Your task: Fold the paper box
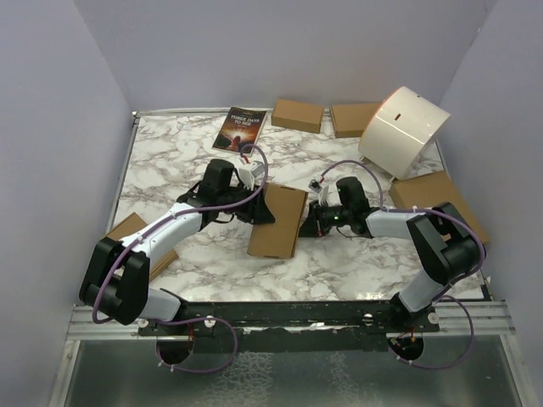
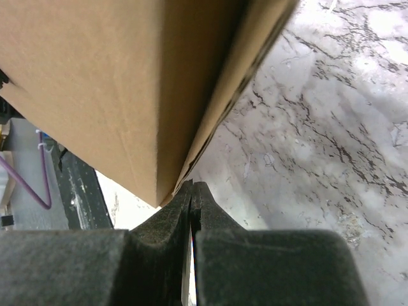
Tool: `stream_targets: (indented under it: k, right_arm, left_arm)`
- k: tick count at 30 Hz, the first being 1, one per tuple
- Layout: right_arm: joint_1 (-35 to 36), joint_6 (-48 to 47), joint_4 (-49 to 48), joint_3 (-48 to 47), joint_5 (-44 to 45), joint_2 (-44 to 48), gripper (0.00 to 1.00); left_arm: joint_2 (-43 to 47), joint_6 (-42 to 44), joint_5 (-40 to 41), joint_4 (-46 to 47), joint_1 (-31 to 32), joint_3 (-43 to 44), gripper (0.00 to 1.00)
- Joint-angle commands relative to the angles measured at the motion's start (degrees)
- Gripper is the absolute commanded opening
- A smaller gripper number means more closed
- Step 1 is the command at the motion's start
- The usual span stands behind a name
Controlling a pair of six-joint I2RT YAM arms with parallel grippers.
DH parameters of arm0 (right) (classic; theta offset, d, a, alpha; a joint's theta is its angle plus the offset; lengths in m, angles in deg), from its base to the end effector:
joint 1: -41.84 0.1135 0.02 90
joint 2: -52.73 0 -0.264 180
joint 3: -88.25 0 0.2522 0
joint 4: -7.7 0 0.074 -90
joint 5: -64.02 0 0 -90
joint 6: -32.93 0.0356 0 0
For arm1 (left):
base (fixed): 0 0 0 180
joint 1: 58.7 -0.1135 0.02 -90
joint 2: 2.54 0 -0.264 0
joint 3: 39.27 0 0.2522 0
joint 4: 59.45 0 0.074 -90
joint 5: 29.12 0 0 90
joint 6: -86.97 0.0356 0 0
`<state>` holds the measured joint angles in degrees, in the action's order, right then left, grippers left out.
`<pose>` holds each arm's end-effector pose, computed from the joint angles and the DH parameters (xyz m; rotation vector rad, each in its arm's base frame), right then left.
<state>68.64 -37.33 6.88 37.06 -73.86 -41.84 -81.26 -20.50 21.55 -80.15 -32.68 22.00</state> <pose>0.2527 0.1572 0.1372 -0.6024 2.3177 1.3666 0.2496 -0.1470 0.2341 0.5654 2.2461 -1.1685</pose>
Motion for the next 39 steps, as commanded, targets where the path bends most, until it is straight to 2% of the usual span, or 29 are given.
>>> stream_targets:
  k: [1,4,10,15,28,34,39]
  right_arm:
    - [1.4,-3.5,4.6,-3.8,6.1,2.2,0.01]
    - [-2.7,-7.9,9.7,-6.0,12.4,3.1,0.03]
    - [-8.5,-11.1,12.4,-6.8,11.6,9.1,0.03]
    - [-10.1,-11.2,11.0,-5.5,12.3,14.0,0.03]
    - [-11.3,-10.9,11.5,-6.0,10.5,14.6,0.03]
    - [-11.4,-11.0,11.4,-6.1,10.0,14.4,0.03]
    - [-11.4,-11.1,11.6,-6.4,9.6,13.9,0.03]
  left_arm:
    - [-1.9,1.1,8.1,-2.1,0.2,3.3,0.00]
    - [-3.0,3.3,7.9,-6.1,-0.4,5.4,0.00]
    - [-8.5,6.3,9.2,-21.7,-2.5,13.0,0.00]
    - [-14.7,7.1,13.7,-33.5,-2.9,21.0,0.00]
    - [-28.7,8.2,27.0,-56.1,-2.9,39.4,0.00]
    - [-32.5,7.3,32.7,-63.0,-0.9,43.5,0.00]
    - [-36.4,3.7,39.6,-66.1,3.1,49.4,0.00]
